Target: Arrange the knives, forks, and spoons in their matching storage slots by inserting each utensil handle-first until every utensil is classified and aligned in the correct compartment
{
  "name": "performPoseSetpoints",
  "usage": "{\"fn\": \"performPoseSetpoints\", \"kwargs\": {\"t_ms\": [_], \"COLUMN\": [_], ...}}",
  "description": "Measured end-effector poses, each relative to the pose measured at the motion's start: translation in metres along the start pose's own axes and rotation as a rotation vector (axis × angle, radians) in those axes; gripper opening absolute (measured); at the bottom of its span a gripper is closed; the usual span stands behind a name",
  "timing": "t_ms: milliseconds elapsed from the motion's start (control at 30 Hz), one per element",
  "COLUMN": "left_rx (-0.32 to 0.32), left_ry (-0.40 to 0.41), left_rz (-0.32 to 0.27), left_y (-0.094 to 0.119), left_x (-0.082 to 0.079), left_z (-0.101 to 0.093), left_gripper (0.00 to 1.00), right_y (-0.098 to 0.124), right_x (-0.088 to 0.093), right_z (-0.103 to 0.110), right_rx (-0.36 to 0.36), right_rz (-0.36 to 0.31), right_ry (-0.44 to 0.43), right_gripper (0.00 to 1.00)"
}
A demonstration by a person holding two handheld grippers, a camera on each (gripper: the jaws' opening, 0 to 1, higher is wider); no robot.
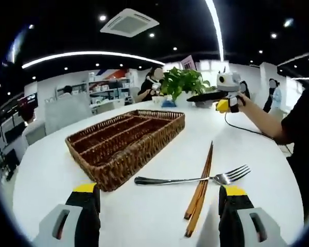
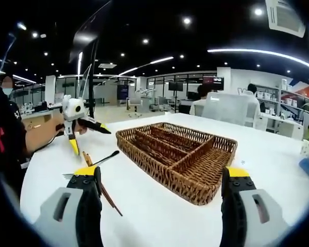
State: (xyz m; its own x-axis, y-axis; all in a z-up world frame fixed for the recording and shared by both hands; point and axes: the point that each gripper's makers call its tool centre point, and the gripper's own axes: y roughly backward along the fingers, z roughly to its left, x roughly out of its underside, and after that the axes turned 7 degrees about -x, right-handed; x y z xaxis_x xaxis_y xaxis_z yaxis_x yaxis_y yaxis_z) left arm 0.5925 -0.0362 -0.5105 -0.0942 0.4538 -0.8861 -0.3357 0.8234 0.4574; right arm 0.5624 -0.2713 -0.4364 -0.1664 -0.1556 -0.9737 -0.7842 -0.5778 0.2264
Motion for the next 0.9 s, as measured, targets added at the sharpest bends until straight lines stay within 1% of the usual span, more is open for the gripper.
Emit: {"fn": "performPoseSetpoints", "kwargs": {"t_ms": [33,100,200,500,600,733,833,900], "left_rx": [0.001,0.023,0.054,0.099,0.104,0.110,0.096,0.091], "left_ry": [-0.001,0.012,0.011,0.006,0.012,0.029,0.035,0.075], "left_rz": [0.000,0.021,0.035,0.050,0.057,0.049,0.043,0.028], "left_y": [-0.003,-0.006,-0.010,-0.021,-0.024,-0.028,-0.033,-0.037], "left_x": [0.000,0.004,0.006,0.008,0.009,0.006,0.004,-0.002], "left_z": [-0.001,-0.008,-0.018,-0.035,-0.038,-0.041,-0.041,-0.039], "left_gripper": [1.00,1.00,1.00,1.00,1.00,1.00,1.00,1.00], "right_y": [0.000,0.001,0.001,0.002,0.002,0.001,0.001,0.000], "right_x": [0.000,-0.001,-0.001,-0.002,-0.003,-0.002,-0.002,-0.002], "right_z": [0.000,0.000,0.000,0.000,-0.001,0.000,0.001,0.001], "right_rx": [0.000,0.001,0.002,0.003,0.004,0.002,0.001,0.000], "right_rz": [0.000,-0.002,-0.004,-0.005,-0.006,-0.003,-0.002,-0.001], "right_ry": [0.000,0.002,0.001,0.003,0.004,0.005,0.005,0.004], "right_gripper": [0.99,0.99,0.99,0.99,0.99,0.99,0.99,0.99]}}
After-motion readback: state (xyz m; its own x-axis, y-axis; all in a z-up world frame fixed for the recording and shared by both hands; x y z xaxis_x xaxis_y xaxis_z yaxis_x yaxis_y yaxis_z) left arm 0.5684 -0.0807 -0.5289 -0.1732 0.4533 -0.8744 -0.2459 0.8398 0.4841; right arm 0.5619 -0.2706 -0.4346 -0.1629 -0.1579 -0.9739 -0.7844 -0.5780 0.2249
